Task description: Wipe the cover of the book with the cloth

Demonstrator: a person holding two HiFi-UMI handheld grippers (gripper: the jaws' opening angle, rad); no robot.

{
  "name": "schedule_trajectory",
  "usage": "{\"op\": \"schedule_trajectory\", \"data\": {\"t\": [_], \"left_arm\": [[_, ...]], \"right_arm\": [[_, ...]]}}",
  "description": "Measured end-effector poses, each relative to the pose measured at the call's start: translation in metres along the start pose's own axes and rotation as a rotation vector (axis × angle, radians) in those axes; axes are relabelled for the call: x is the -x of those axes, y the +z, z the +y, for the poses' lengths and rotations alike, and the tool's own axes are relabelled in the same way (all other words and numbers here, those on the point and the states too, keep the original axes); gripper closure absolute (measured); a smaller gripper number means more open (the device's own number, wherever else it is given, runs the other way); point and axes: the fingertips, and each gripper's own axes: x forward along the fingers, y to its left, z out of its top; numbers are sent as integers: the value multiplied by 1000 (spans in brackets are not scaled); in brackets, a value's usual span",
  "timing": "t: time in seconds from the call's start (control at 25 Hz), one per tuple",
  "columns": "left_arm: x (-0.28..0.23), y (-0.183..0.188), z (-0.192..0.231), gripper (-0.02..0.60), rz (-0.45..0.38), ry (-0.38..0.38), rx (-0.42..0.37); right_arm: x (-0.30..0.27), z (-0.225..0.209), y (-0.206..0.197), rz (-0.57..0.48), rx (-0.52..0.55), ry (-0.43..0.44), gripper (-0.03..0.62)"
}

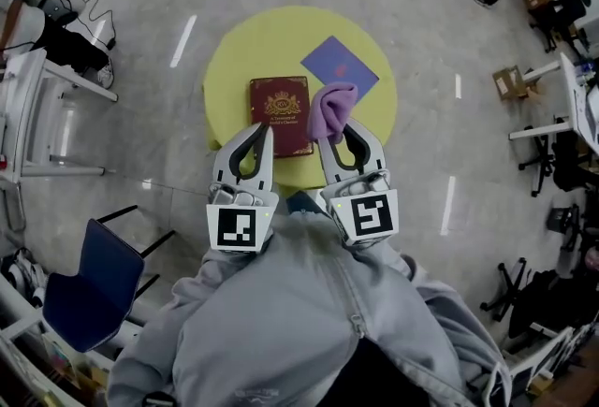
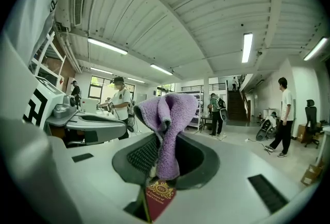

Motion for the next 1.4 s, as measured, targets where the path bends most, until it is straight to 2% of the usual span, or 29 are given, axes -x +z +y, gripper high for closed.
{"op": "schedule_trajectory", "data": {"t": [0.44, 0.64, 0.88, 1.12, 1.4], "left_arm": [[-57, 4, 14, 563, 18, 122, -8], [-64, 6, 18, 563, 25, 166, -11], [-62, -2, 29, 563, 36, 186, 13], [-60, -17, 40, 563, 56, 160, 30], [-68, -29, 60, 563, 110, 113, 55]], "right_arm": [[-56, -41, 2, -17, -13, 137, 496], [-68, -46, 9, -57, 10, 194, 496], [-78, -42, 3, -24, 10, 219, 496], [-95, -31, -2, -3, 33, 236, 496], [-126, -18, -16, 76, 46, 264, 496]]}}
